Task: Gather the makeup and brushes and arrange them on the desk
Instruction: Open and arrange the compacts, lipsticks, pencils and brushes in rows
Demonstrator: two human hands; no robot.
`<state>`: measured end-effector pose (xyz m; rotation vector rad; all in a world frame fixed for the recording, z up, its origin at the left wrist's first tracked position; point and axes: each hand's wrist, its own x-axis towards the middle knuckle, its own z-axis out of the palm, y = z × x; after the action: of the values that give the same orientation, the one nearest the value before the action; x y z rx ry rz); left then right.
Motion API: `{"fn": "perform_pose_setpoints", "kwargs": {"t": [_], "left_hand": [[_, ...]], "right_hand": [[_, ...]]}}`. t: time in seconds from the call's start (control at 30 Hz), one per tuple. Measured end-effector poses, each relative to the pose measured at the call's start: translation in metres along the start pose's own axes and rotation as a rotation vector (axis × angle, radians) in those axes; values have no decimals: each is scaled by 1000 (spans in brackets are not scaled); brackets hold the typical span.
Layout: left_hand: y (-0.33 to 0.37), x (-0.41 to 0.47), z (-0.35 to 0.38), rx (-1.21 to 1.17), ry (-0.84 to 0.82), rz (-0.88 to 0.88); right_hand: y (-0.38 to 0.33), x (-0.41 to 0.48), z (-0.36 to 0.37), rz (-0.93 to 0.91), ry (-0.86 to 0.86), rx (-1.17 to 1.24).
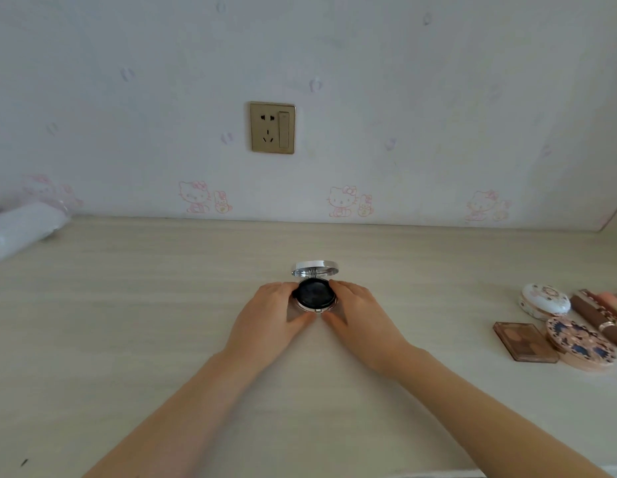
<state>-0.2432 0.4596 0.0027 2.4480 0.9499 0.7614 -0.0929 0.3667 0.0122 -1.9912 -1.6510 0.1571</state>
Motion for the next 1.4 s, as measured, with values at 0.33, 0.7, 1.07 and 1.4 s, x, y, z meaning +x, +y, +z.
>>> {"fn": "perform_pose_setpoints", "kwargs": {"t": [0.33, 0.7, 1.07, 1.4], "left_hand": [[-39, 52, -4, 46, 25, -14], [-59, 74, -10, 115, 33, -62], [-47, 66, -19, 217, -8, -127], [0, 15, -21, 226, 36, -118]], "right_hand": [[4, 73, 11, -24, -62, -27], [0, 108, 25, -25, -72, -24], [-7, 96, 8, 23, -127, -67], [14, 13, -46, 108, -136, -172]]}}
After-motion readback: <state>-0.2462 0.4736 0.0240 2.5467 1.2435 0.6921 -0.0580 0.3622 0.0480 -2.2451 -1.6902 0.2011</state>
